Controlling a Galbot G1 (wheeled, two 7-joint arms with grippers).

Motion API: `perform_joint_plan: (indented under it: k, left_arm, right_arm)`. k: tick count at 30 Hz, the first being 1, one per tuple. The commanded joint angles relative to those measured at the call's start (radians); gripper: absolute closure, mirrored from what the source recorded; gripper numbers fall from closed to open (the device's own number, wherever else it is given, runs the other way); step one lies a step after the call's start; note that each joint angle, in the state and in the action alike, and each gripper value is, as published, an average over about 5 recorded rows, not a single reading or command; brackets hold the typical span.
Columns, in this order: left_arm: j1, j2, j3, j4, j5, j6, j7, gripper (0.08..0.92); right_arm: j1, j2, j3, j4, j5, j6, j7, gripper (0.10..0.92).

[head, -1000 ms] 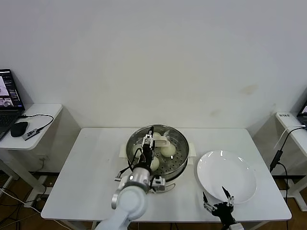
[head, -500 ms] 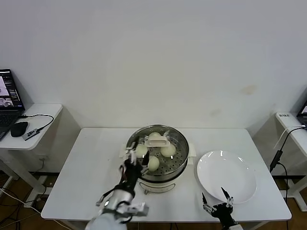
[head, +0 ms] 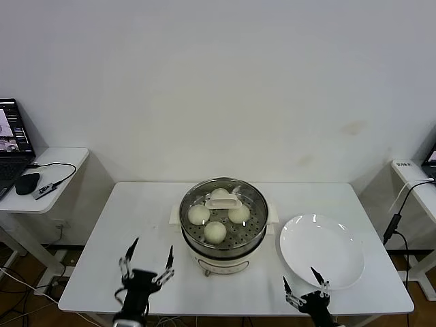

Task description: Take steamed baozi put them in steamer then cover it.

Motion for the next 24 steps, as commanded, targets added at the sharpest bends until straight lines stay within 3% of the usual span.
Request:
perform_joint_plan:
  k: [1, 24]
  left_arm:
    - [0.194, -0.023, -0.084, 0.089, -0.350, -0.228, -0.087, 0.177]
    - [0.196, -0.057, -0.087, 0.145, -0.278, -0.215, 0.025, 0.177]
  right_arm:
    - [-0.133, -0.160, -0.021, 0.090, 0.134, 0.001, 0.063, 0.203]
    - [-0.171, -0.144, -0.029, 0.111, 0.153, -0.007, 0.064, 0.203]
